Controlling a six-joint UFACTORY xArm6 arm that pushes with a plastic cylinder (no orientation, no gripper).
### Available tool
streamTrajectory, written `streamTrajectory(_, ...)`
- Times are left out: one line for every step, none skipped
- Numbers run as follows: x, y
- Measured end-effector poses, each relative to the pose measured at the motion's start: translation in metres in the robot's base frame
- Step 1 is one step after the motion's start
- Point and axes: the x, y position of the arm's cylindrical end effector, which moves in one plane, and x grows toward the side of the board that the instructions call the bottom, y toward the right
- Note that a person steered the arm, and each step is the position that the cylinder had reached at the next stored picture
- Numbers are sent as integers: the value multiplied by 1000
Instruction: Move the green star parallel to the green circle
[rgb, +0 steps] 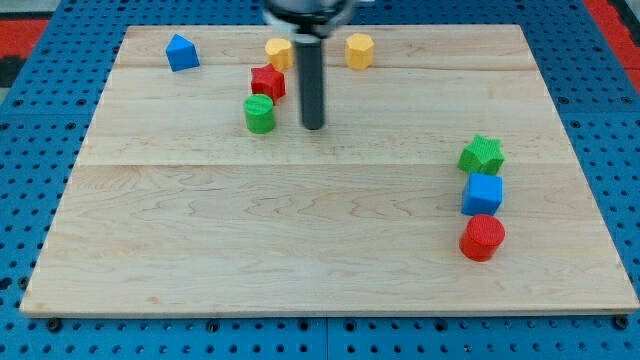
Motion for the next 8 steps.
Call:
streamTrajectory(0,115)
streamTrajectory(12,221)
streamTrajectory(47,247)
streamTrajectory(58,211)
streamTrajectory(58,152)
streamTrajectory(58,99)
streamTrajectory(58,58)
streamTrajectory(70,32)
